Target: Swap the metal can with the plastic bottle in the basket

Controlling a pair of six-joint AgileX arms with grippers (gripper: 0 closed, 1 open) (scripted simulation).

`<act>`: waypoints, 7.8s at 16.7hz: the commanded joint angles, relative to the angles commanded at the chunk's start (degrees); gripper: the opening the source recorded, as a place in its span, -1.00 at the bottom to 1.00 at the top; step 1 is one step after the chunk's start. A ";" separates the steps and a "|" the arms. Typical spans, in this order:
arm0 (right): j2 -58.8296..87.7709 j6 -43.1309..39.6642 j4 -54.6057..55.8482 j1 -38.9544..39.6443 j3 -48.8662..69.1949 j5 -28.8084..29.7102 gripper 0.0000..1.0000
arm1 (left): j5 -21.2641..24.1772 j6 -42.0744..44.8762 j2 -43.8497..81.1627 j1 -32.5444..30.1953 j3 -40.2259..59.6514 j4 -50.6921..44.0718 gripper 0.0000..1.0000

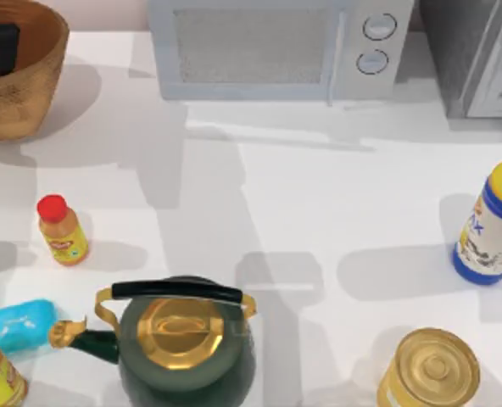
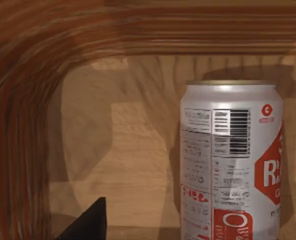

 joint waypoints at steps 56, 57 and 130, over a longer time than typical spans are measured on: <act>0.00 0.00 0.00 0.00 0.00 0.00 1.00 | -5.08 -7.33 -119.05 -6.73 -112.25 55.26 -1.00; 0.00 0.00 0.00 0.00 0.00 0.00 1.00 | -5.31 -7.72 -124.46 -7.07 -117.67 57.50 -1.00; 0.00 0.00 0.00 0.00 0.00 0.00 1.00 | 64.20 -8.21 -0.40 -30.91 -72.41 143.97 1.00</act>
